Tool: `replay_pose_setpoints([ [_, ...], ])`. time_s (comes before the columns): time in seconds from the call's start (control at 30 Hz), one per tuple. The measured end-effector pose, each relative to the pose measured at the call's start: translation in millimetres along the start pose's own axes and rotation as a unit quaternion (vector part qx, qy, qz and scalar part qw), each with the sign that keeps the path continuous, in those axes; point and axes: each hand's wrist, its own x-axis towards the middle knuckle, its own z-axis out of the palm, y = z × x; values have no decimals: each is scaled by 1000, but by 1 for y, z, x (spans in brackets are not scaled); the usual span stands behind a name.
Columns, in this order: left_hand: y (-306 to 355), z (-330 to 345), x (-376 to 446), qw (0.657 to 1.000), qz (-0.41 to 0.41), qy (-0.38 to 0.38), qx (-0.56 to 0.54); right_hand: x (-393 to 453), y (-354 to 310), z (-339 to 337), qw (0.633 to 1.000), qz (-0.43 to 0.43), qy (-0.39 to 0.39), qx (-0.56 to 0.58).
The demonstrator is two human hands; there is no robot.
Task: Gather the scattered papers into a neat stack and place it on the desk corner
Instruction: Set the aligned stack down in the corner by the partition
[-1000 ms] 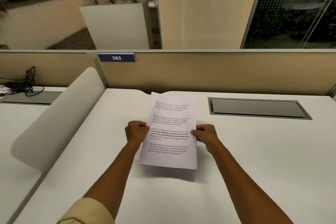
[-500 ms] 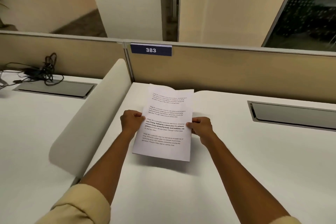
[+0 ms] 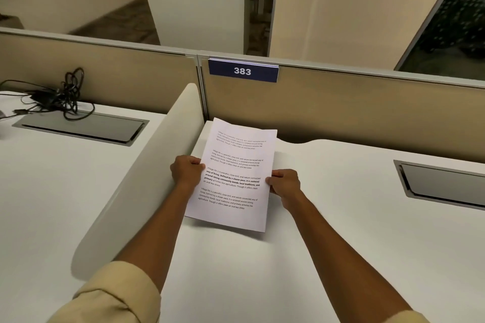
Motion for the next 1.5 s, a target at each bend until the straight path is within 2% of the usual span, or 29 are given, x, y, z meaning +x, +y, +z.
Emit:
replay_pose_setpoints([
  [0.13,-2,6,31,1000,-7,10,17,21,-9,21,1000,-8,23,-9],
  [0.37,5,26,66,995,39,30,83,56,-14,48,998,-16,53,-22],
  [0.73,-11,45,101,979,63,31,194,86,-12,67,994,-36,77,-70],
  [1.07,-2,54,93,953,101,11,286,96,-2,71,987,-66,98,-105],
  [1.5,-9,59,90,900,138,-17,414,98,4,77,985,-74,123,-101],
])
